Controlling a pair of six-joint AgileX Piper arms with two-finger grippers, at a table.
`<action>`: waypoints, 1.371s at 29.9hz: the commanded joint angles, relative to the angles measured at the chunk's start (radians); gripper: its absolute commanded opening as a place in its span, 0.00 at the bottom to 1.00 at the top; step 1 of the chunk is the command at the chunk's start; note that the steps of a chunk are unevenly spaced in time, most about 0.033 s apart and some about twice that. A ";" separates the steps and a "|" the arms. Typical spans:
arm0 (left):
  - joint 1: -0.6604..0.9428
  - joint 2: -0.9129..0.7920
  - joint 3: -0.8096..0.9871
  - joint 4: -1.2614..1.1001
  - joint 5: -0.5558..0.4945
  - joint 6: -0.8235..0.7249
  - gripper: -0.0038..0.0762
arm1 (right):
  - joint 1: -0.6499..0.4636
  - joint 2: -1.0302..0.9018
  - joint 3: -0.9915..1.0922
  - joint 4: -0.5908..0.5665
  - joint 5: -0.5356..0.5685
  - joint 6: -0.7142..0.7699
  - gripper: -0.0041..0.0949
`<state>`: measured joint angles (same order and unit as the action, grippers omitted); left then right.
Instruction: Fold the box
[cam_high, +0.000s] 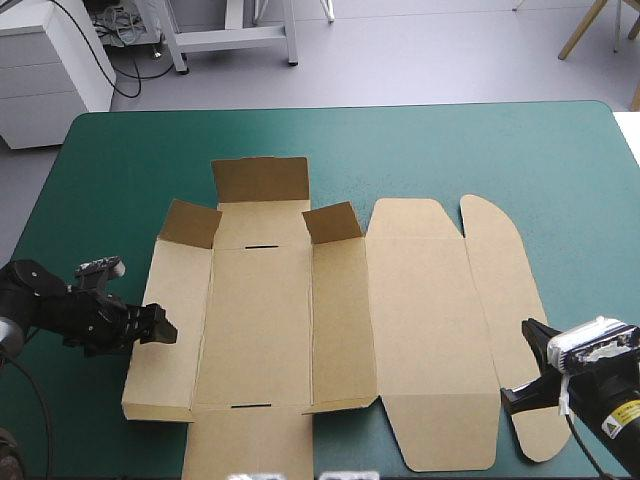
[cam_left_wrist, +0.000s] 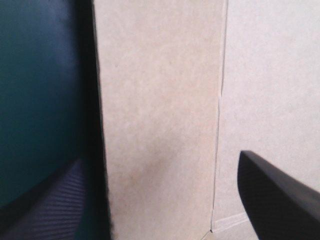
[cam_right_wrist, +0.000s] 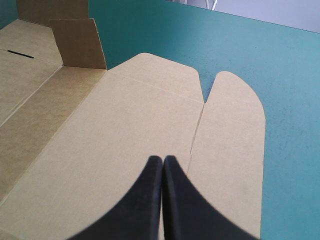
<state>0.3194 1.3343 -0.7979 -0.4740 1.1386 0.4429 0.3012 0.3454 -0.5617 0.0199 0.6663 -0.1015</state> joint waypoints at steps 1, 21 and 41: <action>0.001 -0.056 -0.018 -0.044 0.003 0.007 0.77 | -0.006 0.010 -0.026 -0.004 -0.070 -0.013 0.02; -0.031 -0.063 -0.024 -0.065 0.019 0.036 0.04 | -0.006 0.010 -0.026 -0.005 -0.068 -0.013 0.02; -0.120 -0.063 -0.190 -0.153 0.127 0.036 0.04 | -0.006 0.010 -0.026 -0.010 -0.066 -0.013 0.02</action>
<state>0.2292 1.2948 -0.9271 -0.5574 1.2124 0.4730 0.3012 0.3454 -0.5617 0.0180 0.6663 -0.1067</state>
